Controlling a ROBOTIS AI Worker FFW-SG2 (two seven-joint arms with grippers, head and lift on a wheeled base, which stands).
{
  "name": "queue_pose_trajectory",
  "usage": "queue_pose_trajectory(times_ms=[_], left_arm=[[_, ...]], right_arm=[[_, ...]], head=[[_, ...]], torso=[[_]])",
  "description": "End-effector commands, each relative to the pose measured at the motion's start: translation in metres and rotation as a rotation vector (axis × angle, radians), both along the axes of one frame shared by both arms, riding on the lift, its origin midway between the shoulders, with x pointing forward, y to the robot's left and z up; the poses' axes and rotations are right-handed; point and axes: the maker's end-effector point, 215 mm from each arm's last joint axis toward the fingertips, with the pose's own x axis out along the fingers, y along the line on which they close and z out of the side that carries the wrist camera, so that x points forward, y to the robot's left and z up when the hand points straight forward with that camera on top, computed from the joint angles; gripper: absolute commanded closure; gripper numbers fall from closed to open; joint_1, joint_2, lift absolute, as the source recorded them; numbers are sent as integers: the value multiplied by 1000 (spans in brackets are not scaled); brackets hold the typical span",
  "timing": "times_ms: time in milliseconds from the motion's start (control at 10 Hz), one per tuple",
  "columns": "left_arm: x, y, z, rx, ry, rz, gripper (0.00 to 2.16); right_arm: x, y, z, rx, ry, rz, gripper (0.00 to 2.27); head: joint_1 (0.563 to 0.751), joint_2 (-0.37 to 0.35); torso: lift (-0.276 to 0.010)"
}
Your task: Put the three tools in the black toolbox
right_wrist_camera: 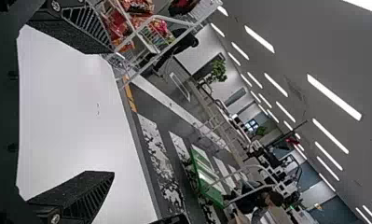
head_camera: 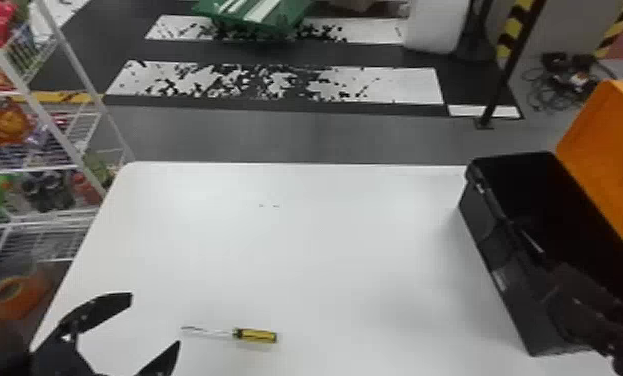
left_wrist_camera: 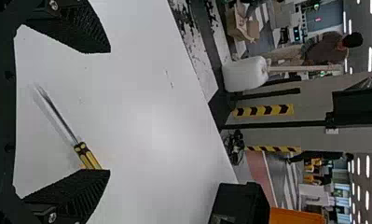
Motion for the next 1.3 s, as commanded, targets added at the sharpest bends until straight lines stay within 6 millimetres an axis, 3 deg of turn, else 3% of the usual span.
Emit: queue_pose_trajectory(times_ms=[0, 200, 500, 700, 1000, 1200], left_arm=[[-1, -1, -8, -5, 10, 6, 87], [4, -25, -17, -57, 7, -4, 87], [16, -57, -27, -135, 5, 21, 83], [22, -59, -40, -146, 24, 51, 80], [15, -60, -57, -185, 51, 95, 87], [3, -67, -54, -231, -9, 129, 83]], right_arm=[[-3, -1, -1, -3, 3, 0, 76], [-3, -1, 2, -8, -22, -8, 76], [-1, -3, 5, -15, -34, -10, 76], [-2, -7, 5, -13, -35, -11, 76], [0, -11, 8, -9, -44, -13, 76], [3, -13, 7, -4, -46, -18, 76]], head=[[695, 66], [695, 62], [695, -1], [695, -50], [695, -67], [695, -72]], torso=[[-55], [-55], [-55], [-55], [-55], [-55]])
